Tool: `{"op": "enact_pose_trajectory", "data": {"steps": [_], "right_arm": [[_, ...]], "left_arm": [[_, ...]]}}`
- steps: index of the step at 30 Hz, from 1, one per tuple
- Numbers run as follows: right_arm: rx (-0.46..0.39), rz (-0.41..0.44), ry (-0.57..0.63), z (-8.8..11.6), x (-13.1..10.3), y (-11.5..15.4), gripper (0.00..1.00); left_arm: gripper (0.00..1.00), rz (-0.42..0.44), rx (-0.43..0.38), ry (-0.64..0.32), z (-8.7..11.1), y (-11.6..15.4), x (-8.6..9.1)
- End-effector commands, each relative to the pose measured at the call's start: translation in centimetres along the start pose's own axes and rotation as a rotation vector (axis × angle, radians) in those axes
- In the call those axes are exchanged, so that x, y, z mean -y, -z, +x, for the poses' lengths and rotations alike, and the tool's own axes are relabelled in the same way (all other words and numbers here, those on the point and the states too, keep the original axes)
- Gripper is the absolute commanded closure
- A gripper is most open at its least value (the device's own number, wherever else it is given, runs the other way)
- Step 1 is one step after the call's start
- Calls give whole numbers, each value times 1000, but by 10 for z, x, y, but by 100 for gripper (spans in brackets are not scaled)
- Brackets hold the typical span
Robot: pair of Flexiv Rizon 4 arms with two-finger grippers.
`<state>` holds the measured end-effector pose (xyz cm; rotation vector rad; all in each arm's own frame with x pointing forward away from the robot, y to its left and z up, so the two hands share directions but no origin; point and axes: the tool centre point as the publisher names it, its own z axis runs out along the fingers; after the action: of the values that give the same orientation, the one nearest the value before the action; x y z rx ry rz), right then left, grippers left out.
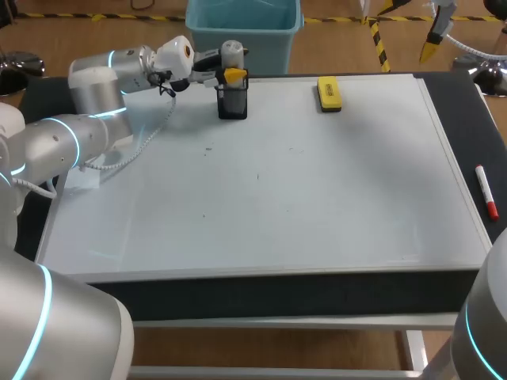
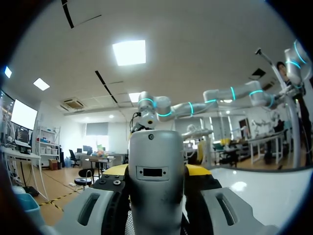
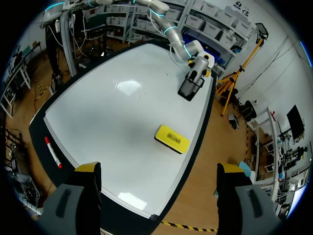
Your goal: Pick up the inspection probe, press it on each red-marked spot on the whiteboard one by one, put down the probe, pick up the eraser, and wipe off all the red marks.
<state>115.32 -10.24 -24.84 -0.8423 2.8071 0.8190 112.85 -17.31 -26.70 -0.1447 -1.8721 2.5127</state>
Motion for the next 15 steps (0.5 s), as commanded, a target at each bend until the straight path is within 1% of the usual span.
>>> {"op": "enact_pose_trajectory", "data": {"steps": [1, 5, 8, 12, 14, 15], "right_arm": [[-2, 5, 1, 1, -1, 1, 0], [-2, 5, 1, 1, -1, 1, 0], [-2, 5, 1, 1, -1, 1, 0], [-2, 5, 1, 1, -1, 1, 0], [-2, 5, 1, 1, -1, 1, 0], [-2, 5, 1, 1, -1, 1, 0]], "left_arm": [[0, -4, 1, 1, -2, 4, 0], [0, -23, 11, -9, 0, 8, 5], [0, -36, 39, -13, 1, 13, 8], [0, -118, 96, -18, 4, 21, 13], [0, -143, 108, -30, 5, 26, 15], [0, -172, 125, -40, 7, 29, 17]]}}
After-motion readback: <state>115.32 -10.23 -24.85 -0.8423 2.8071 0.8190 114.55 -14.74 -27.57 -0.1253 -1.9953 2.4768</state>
